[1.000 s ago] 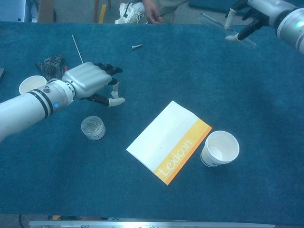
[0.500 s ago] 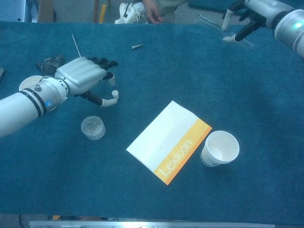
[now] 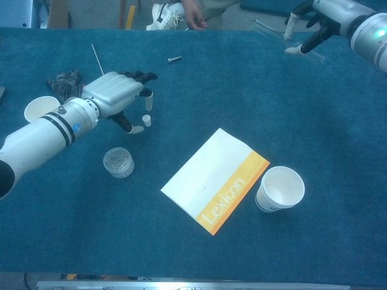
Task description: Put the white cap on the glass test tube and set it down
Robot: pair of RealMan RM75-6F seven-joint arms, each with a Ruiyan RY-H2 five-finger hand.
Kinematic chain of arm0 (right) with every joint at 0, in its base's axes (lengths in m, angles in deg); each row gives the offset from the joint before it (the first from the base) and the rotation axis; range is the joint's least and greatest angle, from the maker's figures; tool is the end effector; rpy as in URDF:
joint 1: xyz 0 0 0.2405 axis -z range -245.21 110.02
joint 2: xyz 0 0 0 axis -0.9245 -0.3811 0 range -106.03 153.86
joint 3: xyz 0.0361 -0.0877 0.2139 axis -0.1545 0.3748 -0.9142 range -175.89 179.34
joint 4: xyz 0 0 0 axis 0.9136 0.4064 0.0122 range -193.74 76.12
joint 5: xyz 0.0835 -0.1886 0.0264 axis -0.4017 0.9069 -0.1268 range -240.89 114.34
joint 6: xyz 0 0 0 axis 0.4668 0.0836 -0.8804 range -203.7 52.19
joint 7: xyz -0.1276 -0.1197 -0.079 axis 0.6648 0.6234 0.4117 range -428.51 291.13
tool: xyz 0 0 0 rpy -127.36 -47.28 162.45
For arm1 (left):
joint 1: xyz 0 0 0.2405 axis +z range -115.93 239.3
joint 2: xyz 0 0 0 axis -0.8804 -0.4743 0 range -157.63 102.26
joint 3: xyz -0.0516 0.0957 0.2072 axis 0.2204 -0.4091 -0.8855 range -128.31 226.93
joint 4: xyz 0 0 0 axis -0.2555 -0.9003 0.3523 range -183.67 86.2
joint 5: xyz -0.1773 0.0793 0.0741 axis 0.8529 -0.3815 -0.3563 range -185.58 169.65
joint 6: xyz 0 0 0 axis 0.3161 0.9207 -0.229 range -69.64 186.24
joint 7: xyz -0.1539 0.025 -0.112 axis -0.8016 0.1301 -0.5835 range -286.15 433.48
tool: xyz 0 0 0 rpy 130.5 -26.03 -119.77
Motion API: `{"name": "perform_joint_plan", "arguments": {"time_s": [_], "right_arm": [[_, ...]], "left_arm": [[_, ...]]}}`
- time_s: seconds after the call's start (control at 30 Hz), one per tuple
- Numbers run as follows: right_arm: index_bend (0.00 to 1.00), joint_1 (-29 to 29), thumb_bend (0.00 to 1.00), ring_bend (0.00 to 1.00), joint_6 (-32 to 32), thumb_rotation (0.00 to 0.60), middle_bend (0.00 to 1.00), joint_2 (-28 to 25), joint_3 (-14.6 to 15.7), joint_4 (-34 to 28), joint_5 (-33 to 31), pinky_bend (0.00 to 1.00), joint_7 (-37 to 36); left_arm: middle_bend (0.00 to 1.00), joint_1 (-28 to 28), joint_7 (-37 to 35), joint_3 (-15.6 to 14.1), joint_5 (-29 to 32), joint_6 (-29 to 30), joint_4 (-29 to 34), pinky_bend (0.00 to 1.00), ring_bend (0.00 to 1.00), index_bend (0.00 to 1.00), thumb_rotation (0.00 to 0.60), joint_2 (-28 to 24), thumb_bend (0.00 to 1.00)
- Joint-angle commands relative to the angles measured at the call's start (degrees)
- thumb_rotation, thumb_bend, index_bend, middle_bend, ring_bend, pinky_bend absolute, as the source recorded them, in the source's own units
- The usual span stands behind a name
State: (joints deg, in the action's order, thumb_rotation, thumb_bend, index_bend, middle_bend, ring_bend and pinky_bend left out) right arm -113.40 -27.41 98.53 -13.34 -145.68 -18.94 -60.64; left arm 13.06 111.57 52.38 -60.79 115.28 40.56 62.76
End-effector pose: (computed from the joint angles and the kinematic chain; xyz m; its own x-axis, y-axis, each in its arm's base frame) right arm -0.1616 -0.4280 0.0530 0.1857 -0.3018 0.9351 -0.9826 -0.0653 0.1740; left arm -0.1113 0.3453 -0.0660 0.6621 0.2735 0.6977 0.7261 -0.4646 -0.5069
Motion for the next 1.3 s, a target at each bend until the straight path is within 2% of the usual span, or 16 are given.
{"name": "perform_joint_plan", "arguments": {"time_s": [0.03,0.67,1.3], "right_arm": [[0.66,0.0,0.25,0.12,-0.1,0.6,0.28,0.0,0.0,0.0,0.0,0.23,0.0],[0.66,0.4,0.25,0.12,-0.5,0.6,0.28,0.0,0.2,0.9,0.2,0.23,-0.5],[0.66,0.6,0.25,0.12,-0.6,0.6,0.28,0.4,0.1,1.5,0.4,0.23,-1.0]], "left_arm": [[0.0,-0.1,-0.3,0.3,-0.1,-0.2,-1.3,0.0,0.0,0.39,0.514,1.0,0.22],[0.01,-0.2,-2.6,1.5,-0.4,-2.7,-9.2,0.0,0.0,0.45,0.533,5.5,0.23],[0.03,0.0,-3.4,2.1,-0.9,-3.9,-11.0,0.0,0.0,0.48,0.584,6.5,0.26]]}}
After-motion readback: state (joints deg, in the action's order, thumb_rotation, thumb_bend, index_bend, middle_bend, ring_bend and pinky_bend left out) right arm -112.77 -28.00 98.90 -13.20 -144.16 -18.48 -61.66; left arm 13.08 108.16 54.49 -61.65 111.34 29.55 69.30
